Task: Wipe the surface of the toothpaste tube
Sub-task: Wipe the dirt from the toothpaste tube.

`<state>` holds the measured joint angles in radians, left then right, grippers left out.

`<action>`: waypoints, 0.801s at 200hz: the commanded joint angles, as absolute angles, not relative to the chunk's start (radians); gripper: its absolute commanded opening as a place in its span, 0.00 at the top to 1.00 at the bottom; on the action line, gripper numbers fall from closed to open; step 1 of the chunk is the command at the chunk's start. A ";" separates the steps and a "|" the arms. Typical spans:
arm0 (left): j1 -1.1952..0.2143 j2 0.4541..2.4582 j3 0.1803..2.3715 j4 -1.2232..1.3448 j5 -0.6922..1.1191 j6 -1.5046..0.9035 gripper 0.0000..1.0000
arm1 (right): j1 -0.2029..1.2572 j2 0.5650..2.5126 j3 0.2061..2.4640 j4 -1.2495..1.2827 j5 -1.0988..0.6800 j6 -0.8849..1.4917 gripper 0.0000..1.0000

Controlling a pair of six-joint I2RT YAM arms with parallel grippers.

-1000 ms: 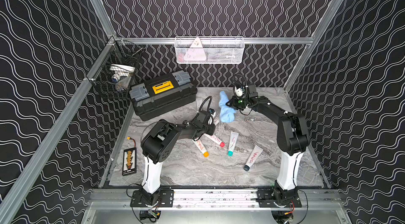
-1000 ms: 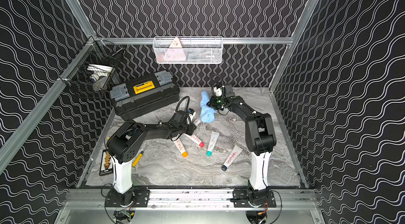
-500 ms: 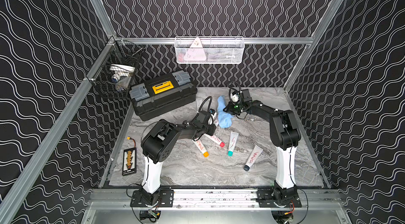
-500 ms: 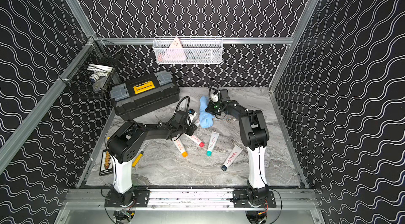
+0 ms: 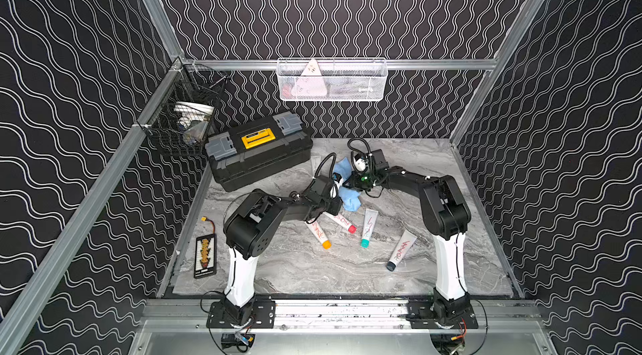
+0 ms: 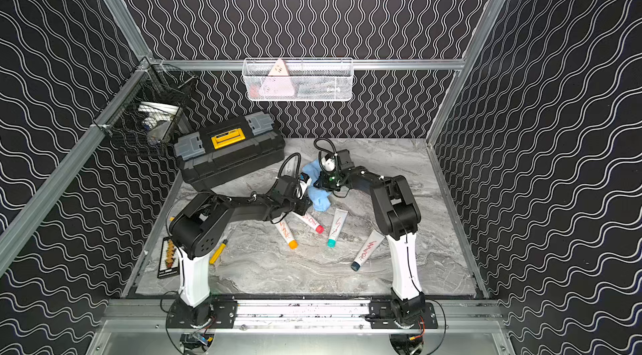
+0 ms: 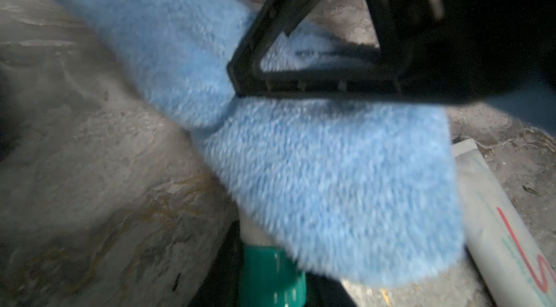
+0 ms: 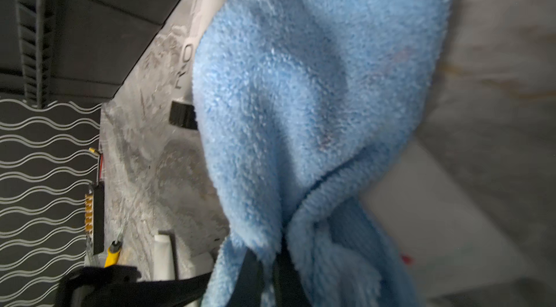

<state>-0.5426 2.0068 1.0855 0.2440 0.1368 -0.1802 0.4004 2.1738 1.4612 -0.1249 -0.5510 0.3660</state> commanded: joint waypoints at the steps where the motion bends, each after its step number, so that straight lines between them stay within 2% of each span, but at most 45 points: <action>1: -0.539 2.024 1.094 0.251 0.149 -0.168 0.80 | 0.424 2.168 1.434 -0.167 -0.629 0.382 1.00; 43: -0.522 2.025 1.098 0.248 0.154 -0.170 0.81 | 0.436 2.143 1.382 -0.133 -0.683 0.410 1.00; 76: -0.514 2.025 1.100 0.246 0.169 -0.167 0.81 | 0.416 2.174 1.402 -0.157 -0.640 0.398 1.00; 99: -0.515 2.021 1.094 0.246 0.178 -0.169 0.82 | 0.399 2.149 1.321 -0.018 -0.593 0.445 1.00; 115: -0.513 2.025 1.096 0.233 0.173 -0.162 0.82 | 0.386 2.154 1.318 -0.018 -0.550 0.444 1.00; 160: -0.513 2.018 1.103 0.222 0.170 -0.149 0.83 | 0.291 2.166 1.319 -0.021 -0.507 0.433 1.00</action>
<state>-0.5194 2.0205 1.1011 0.2459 0.2020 -0.1577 0.3370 2.1559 1.3373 0.0589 -0.6346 0.4301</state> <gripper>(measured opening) 0.273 0.073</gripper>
